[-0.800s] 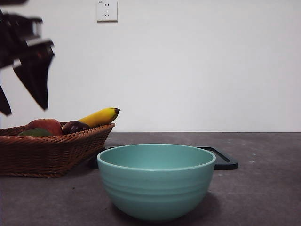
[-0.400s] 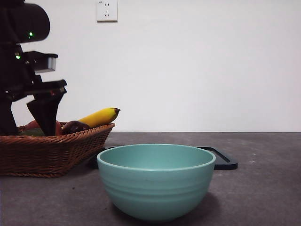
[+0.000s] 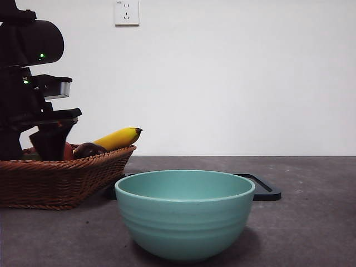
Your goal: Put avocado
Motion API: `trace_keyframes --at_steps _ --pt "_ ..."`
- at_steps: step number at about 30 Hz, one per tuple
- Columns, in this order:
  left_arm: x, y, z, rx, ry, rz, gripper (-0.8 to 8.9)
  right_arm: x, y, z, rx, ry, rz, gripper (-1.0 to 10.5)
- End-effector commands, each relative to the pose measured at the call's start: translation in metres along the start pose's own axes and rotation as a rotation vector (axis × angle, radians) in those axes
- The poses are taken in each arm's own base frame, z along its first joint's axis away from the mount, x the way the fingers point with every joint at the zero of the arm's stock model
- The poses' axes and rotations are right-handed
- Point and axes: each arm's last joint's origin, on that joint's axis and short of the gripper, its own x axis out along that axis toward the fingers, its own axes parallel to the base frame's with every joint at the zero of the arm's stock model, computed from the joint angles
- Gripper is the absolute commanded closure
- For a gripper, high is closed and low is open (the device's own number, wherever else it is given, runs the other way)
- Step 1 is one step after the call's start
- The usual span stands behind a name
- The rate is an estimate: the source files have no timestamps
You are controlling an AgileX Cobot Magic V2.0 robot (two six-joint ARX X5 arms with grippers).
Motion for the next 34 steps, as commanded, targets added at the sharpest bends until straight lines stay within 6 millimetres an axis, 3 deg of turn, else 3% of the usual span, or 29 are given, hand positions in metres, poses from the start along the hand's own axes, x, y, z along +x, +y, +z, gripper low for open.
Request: trace_keyframes --at_steps 1,6,10,17,24,28,34 --pt "0.001 -0.001 0.005 0.009 -0.008 0.003 6.14 -0.002 0.002 0.004 -0.006 -0.015 0.005 5.7" --pt "-0.001 -0.003 0.004 0.008 -0.003 0.000 6.35 -0.002 0.002 0.004 -0.006 -0.015 0.005 5.7" --pt "-0.014 -0.006 0.004 0.002 -0.035 -0.015 6.34 -0.002 0.002 0.004 -0.007 -0.015 0.005 5.7" --pt "-0.073 -0.021 -0.001 0.035 -0.209 -0.145 6.34 -0.002 0.002 0.004 -0.006 -0.014 0.005 5.7" --pt "-0.125 -0.054 -0.023 0.144 -0.304 -0.382 6.34 -0.002 0.002 0.004 -0.006 -0.015 -0.003 5.7" --pt "-0.130 -0.078 -0.031 0.220 -0.290 -0.446 6.34 -0.002 0.002 0.004 -0.006 -0.014 -0.003 5.7" --pt "-0.114 -0.119 -0.038 0.349 -0.208 -0.504 6.35 -0.002 0.002 0.004 -0.003 -0.014 -0.003 5.7"
